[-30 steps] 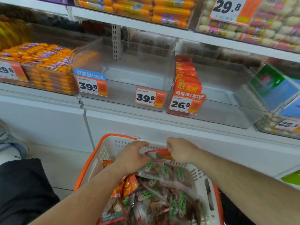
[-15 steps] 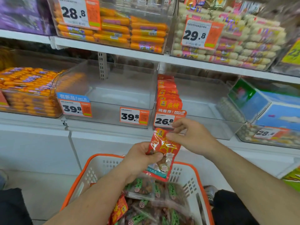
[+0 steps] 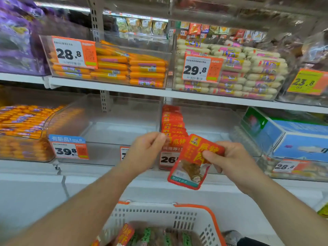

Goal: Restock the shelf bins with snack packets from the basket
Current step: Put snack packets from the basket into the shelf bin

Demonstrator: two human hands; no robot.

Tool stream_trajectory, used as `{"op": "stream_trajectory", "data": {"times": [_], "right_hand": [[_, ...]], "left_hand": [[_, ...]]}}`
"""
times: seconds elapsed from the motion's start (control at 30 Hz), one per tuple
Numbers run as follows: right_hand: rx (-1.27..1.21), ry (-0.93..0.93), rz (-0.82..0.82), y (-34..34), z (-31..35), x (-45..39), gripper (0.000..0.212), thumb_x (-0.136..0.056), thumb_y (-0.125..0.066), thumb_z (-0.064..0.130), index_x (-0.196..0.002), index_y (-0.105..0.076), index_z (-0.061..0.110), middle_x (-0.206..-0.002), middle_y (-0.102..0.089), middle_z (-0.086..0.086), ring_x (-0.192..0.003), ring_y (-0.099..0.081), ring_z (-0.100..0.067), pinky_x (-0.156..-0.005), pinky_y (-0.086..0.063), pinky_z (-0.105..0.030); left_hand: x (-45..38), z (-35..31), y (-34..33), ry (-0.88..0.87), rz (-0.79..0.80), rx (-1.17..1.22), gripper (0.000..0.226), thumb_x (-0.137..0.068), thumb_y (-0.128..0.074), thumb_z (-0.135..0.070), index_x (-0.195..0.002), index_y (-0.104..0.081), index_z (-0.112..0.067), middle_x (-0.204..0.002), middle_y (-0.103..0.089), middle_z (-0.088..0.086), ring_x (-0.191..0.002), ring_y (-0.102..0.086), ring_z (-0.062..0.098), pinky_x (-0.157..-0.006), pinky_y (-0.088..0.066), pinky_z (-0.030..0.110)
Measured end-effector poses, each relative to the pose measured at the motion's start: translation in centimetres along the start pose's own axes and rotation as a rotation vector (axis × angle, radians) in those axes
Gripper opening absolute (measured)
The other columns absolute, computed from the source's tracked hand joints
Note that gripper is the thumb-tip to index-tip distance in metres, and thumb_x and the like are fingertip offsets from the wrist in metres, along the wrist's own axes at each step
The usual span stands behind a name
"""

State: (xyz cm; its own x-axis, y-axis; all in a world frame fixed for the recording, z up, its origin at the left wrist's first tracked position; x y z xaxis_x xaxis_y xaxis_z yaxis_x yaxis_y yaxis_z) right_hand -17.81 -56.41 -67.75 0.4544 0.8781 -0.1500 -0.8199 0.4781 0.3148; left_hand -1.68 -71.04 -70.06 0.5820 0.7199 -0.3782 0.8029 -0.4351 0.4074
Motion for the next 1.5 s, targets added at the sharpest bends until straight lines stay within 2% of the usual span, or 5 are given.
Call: {"op": "stream_trajectory", "data": {"times": [0.33, 0.77, 1.07, 1.2, 1.5], "right_hand": [[0.127, 0.298, -0.198, 2.9, 4.5, -4.3, 0.024, -0.09, -0.067, 0.009, -0.072, -0.066, 0.025, -0.048, -0.058, 0.018, -0.048, -0.049, 0.002, -0.054, -0.04, -0.015], [0.446, 0.061, 0.059, -2.1, 0.3, -9.2, 0.022, -0.095, -0.063, 0.024, -0.073, -0.068, 0.023, -0.064, -0.066, 0.01, -0.052, -0.057, 0.004, -0.065, -0.05, -0.028], [0.466, -0.137, 0.089, -3.7, -1.1, -10.0, 0.031, -0.096, -0.06, 0.03, -0.073, -0.07, 0.012, -0.073, -0.072, -0.001, -0.07, -0.069, -0.013, -0.067, -0.056, -0.03], [0.505, -0.216, 0.195, -4.4, -2.0, -9.8, 0.027, -0.093, -0.065, 0.025, -0.073, -0.069, 0.006, -0.089, -0.074, -0.007, -0.086, -0.068, -0.026, -0.086, -0.052, -0.037], [0.482, -0.293, 0.244, -4.9, -2.4, -10.6, 0.012, -0.089, -0.067, 0.017, -0.078, -0.061, 0.016, -0.089, -0.071, -0.006, -0.077, -0.062, -0.018, -0.071, -0.046, -0.03]], "left_hand": [[-8.5, -0.9, -1.0, -0.127, 0.176, -0.901, 0.019, -0.08, -0.071, -0.051, -0.09, -0.071, -0.036, -0.125, -0.044, -0.009, -0.12, -0.032, 0.02, -0.098, -0.028, 0.037], [-10.2, 1.4, -1.1, -0.042, 0.204, -0.688, 0.026, -0.072, -0.082, -0.033, -0.062, -0.06, -0.041, -0.109, -0.045, -0.015, -0.12, -0.039, 0.019, -0.106, -0.03, 0.042], [-10.3, 1.9, -0.9, -0.056, 0.14, -0.624, 0.011, -0.076, -0.078, -0.014, -0.083, -0.077, -0.023, -0.119, -0.055, -0.004, -0.119, -0.039, 0.021, -0.103, -0.035, 0.036], [-10.3, 2.0, -1.1, -0.085, 0.153, -0.566, 0.013, -0.076, -0.082, -0.025, -0.074, -0.071, -0.033, -0.11, -0.05, -0.011, -0.118, -0.04, 0.016, -0.105, -0.03, 0.035], [-7.9, 1.2, -0.8, -0.25, -0.039, -0.415, 0.012, -0.081, -0.075, -0.035, -0.08, -0.078, -0.024, -0.103, -0.055, -0.012, -0.108, -0.044, 0.015, -0.096, -0.035, 0.033]]}}
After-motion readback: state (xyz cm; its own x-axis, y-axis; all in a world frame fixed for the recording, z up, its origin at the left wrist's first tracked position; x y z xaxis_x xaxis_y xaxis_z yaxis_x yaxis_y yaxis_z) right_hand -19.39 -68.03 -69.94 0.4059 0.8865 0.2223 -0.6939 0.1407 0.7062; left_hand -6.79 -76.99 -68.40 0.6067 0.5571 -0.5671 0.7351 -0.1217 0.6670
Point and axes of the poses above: each hand's wrist, its own x-axis away from the middle knuckle, its own y-axis out of the back of the hand, z = x × y, the point moved 7 cm from there along -x, towards the middle knuckle
